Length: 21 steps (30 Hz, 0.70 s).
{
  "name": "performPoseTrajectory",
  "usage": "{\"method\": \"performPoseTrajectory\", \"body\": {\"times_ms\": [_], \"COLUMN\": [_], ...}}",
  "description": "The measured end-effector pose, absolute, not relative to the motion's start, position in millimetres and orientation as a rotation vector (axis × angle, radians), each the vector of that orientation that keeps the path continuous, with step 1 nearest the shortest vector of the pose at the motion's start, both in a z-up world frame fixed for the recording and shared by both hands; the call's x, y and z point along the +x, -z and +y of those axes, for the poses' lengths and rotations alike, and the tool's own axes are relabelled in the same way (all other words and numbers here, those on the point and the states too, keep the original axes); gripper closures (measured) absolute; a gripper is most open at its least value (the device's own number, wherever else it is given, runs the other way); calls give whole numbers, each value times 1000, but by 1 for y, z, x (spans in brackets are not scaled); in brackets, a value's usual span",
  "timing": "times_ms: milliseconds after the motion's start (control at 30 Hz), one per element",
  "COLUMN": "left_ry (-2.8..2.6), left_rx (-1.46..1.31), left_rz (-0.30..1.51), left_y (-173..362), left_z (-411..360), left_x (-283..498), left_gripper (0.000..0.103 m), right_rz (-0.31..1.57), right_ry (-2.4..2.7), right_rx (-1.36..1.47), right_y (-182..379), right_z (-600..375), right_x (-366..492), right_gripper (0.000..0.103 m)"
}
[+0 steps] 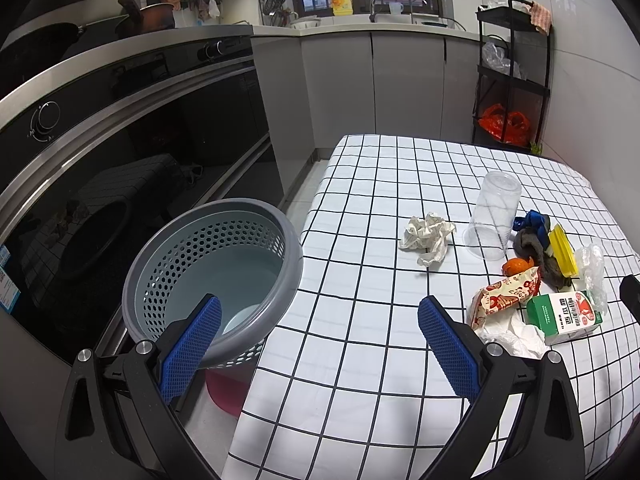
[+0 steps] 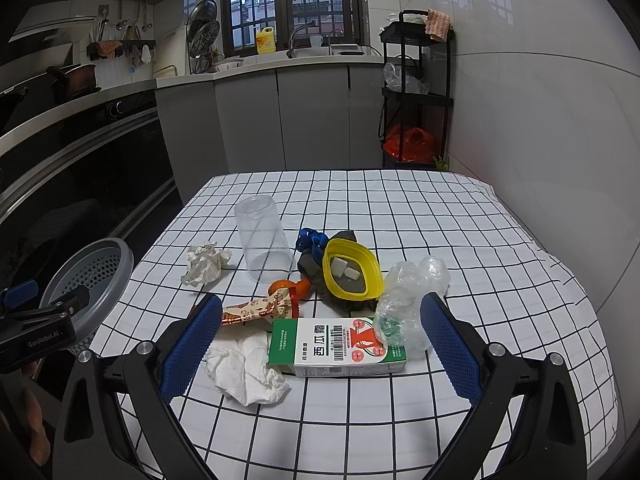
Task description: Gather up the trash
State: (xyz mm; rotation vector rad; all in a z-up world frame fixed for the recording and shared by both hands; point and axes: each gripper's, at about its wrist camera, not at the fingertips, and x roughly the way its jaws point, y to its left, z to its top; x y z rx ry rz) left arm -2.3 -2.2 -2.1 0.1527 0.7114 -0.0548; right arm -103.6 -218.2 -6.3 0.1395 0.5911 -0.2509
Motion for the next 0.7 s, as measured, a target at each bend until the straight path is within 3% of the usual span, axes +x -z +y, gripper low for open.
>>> {"method": "performPoseTrajectory", "body": {"times_ms": [700], "left_ry": [157], "left_rx": [182], "left_rz": [798], "left_y": [33], "left_z": [-30], "left_x": [-7], "left_gripper": [6], "right_rz": [731], "right_ry": [253], "right_rx": [209], "right_y": [42], "right_z": [-264], "right_x": [-118], "right_gripper": [8]}}
